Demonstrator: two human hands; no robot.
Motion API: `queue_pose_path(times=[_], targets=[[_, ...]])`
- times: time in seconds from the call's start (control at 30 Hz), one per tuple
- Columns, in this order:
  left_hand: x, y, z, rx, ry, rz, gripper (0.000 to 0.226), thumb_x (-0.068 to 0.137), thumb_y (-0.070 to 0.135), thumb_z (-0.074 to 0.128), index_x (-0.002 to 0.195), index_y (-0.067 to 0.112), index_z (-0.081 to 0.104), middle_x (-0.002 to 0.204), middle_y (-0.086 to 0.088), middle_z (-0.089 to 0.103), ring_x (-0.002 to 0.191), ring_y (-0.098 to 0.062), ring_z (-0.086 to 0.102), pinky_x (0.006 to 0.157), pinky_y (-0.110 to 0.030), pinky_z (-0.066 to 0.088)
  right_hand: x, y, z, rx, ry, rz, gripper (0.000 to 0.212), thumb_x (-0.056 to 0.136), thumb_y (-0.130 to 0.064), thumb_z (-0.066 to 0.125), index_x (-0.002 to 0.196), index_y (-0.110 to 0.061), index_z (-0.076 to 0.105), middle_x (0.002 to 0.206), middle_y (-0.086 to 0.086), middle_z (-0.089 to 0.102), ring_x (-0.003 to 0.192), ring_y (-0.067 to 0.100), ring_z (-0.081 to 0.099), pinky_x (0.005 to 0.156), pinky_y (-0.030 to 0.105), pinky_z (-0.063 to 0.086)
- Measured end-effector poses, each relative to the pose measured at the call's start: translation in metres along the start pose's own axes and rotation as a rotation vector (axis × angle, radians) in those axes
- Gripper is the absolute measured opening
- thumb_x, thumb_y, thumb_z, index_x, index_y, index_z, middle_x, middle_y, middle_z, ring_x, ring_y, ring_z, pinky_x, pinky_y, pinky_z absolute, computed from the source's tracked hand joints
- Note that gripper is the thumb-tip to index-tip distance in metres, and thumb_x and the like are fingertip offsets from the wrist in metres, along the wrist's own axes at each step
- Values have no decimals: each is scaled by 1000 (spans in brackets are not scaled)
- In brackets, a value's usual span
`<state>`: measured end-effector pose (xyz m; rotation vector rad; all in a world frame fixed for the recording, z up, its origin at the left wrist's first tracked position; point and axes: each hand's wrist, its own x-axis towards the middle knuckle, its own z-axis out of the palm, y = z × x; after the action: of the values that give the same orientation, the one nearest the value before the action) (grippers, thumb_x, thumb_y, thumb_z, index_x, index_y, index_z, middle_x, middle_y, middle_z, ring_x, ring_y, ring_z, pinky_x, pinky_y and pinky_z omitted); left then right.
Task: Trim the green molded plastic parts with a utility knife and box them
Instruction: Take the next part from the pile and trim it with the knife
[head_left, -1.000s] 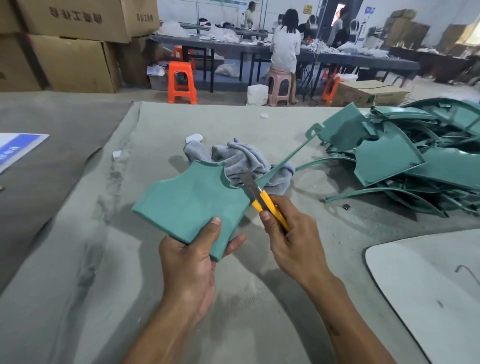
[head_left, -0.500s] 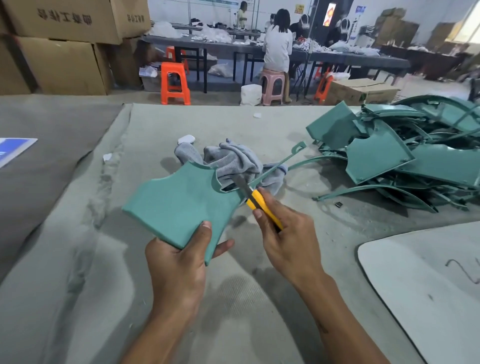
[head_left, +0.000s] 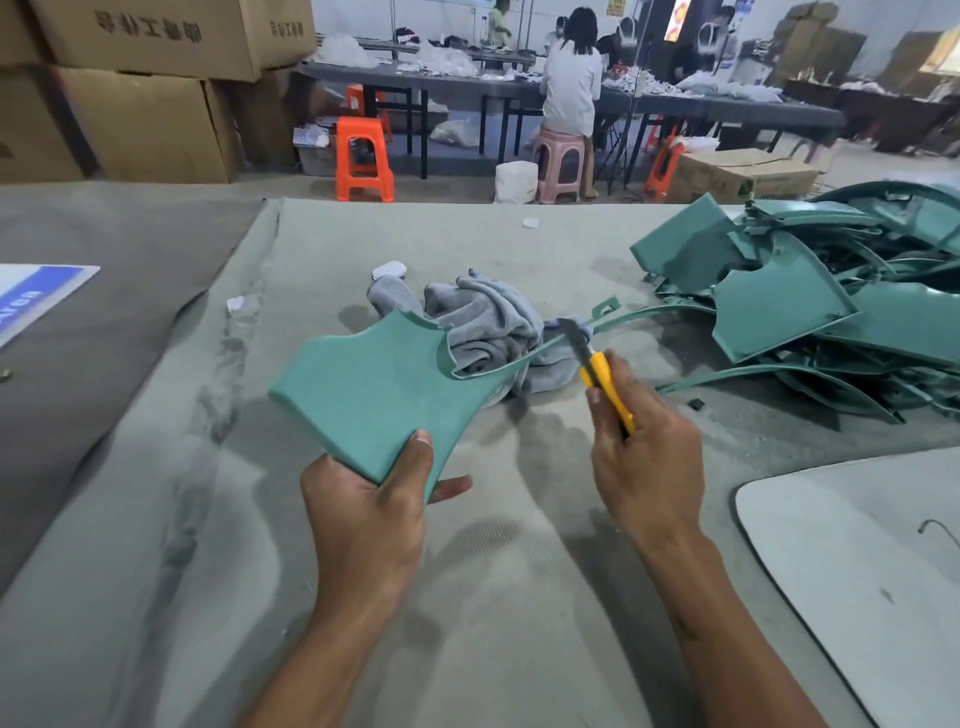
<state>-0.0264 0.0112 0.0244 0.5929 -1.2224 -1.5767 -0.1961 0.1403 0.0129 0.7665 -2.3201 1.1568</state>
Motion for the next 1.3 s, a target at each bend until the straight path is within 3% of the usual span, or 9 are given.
queue_pose_path(times=[0.17, 0.27, 0.37, 0.5, 0.63, 0.83, 1.0, 1.17, 1.3], targets=[[3, 3, -3, 34, 54, 12, 27, 78, 4, 69, 79, 28, 80, 79, 3, 75, 64, -21, 72, 50, -49, 61, -3, -6, -2, -17, 18, -173, 43, 101, -27, 64, 144, -26, 64, 86, 6, 68, 64, 28, 57, 54, 37, 48], [5, 5, -4, 79, 57, 30, 26, 76, 4, 68, 75, 28, 80, 73, 4, 74, 55, -21, 69, 45, -48, 59, 1, -3, -1, -30, 20, -131, 41, 101, -22, 66, 142, -27, 65, 89, 8, 69, 69, 35, 60, 58, 43, 51], [3, 5, -3, 120, 50, 39, 25, 77, 1, 68, 72, 23, 79, 71, 5, 73, 48, -22, 68, 43, -44, 58, 6, 8, -9, -76, 111, -83, 40, 102, -18, 68, 142, -23, 66, 90, 10, 67, 67, 38, 58, 54, 39, 45], [2, 4, -2, 159, 65, 32, 31, 83, -11, 69, 70, 16, 76, 71, 4, 73, 48, -26, 68, 41, -43, 58, 4, 5, -7, -150, 168, -207, 39, 99, -16, 73, 137, -22, 70, 86, 7, 64, 61, 35, 56, 48, 37, 45], [5, 6, -4, 152, 83, 29, 39, 82, -10, 68, 70, 26, 78, 70, 6, 73, 47, -26, 68, 41, -42, 58, 7, 12, -5, -190, 176, -230, 37, 98, -17, 73, 134, -24, 72, 87, 6, 65, 62, 38, 60, 48, 37, 45], [2, 8, -2, 182, 101, 32, 35, 80, -5, 68, 70, 27, 78, 68, 8, 72, 45, -23, 68, 40, -42, 57, 9, 14, -10, -150, 360, -271, 34, 109, -32, 56, 142, -27, 65, 94, 1, 65, 68, 30, 61, 51, 32, 42], [1, 13, -2, 199, 126, 48, 26, 78, 0, 68, 65, 21, 75, 70, 8, 73, 41, -24, 67, 35, -42, 54, 9, 19, -11, -184, 264, -229, 35, 104, -32, 59, 137, -26, 69, 94, 4, 67, 68, 37, 63, 54, 32, 40], [-5, 12, 2, 250, 124, 28, 24, 82, -7, 71, 70, 14, 72, 67, 4, 72, 40, -28, 67, 32, -40, 52, 10, 16, -15, -70, 376, -195, 36, 106, -24, 63, 141, -20, 66, 90, 5, 66, 63, 31, 58, 52, 36, 45], [-3, 14, -2, 288, 150, 84, 26, 82, -3, 72, 68, 19, 72, 68, 9, 73, 40, -25, 67, 28, -43, 48, 9, 15, -16, -24, 227, -142, 39, 100, -16, 71, 138, -19, 69, 87, 10, 71, 63, 35, 60, 56, 39, 49]])
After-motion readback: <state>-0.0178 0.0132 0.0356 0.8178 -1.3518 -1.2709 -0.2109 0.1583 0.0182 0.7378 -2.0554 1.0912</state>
